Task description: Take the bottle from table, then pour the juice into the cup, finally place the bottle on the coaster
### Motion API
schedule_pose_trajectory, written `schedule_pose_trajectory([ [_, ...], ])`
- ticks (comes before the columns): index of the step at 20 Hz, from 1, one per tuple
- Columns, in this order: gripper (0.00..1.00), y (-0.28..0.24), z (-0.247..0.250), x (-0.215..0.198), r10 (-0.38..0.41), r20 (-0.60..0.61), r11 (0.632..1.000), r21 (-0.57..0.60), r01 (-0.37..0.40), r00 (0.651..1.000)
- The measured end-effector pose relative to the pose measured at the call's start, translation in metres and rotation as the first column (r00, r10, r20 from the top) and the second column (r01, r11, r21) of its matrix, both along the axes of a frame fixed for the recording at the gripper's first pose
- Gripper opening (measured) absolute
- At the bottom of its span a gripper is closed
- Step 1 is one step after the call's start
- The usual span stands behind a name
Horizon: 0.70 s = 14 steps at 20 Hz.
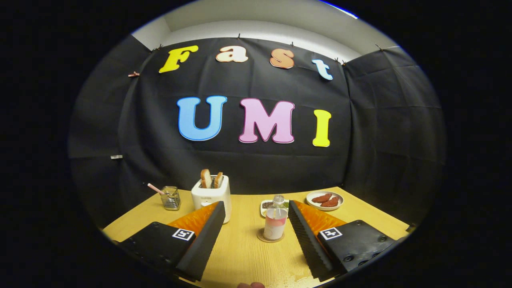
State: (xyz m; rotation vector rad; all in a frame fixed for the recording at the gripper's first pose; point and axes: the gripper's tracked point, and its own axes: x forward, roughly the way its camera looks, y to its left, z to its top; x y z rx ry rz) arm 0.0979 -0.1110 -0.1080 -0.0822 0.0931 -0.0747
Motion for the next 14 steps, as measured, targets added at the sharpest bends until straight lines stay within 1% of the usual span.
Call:
schedule_pose_trajectory([
  [5, 0.97, 0.020, 0.029, -0.007, 0.083, -0.001, 0.997, -0.012, -0.083, 0.997],
  [9, 0.96, 0.022, 0.044, -0.014, 0.112, -0.018, 0.994, -0.014, -0.112, 0.994],
  [14, 0.97, 0.023, 0.070, -0.028, 0.130, 0.005, 0.992, -0.011, -0.129, 0.992],
])
